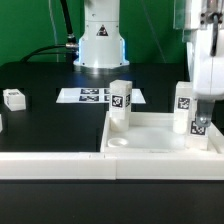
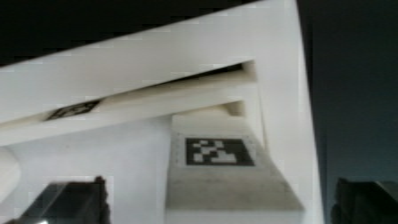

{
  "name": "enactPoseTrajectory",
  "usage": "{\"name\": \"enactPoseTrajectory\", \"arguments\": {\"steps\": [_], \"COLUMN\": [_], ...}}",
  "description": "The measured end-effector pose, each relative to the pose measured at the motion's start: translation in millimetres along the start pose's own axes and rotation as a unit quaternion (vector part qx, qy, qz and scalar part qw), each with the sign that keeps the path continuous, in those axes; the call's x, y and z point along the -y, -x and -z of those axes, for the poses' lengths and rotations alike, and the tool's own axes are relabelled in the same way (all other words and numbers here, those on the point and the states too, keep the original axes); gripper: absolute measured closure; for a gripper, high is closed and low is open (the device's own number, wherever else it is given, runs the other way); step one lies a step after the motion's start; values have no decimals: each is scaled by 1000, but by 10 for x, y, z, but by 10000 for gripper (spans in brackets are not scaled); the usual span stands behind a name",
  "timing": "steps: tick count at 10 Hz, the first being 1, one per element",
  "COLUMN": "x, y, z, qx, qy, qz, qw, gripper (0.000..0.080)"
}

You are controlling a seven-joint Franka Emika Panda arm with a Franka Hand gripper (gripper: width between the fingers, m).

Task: Assemble square table

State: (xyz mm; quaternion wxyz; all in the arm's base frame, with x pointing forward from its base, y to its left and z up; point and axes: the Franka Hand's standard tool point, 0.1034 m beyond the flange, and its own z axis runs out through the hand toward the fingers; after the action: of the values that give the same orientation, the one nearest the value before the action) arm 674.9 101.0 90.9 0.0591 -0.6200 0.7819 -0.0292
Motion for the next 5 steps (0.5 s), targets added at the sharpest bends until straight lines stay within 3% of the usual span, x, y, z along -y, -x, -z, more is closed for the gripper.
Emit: {"name": "enactPoseTrajectory", "arguments": {"steps": [2, 3, 5], "x": [19, 121, 125], "y": [-151, -236, -238], "z": [250, 356, 345], "qx": [8, 9, 8], "qy": [-9, -15, -17], "qz": [15, 14, 14], "qw": [1000, 1000, 1000], "gripper": [152, 151, 151]}}
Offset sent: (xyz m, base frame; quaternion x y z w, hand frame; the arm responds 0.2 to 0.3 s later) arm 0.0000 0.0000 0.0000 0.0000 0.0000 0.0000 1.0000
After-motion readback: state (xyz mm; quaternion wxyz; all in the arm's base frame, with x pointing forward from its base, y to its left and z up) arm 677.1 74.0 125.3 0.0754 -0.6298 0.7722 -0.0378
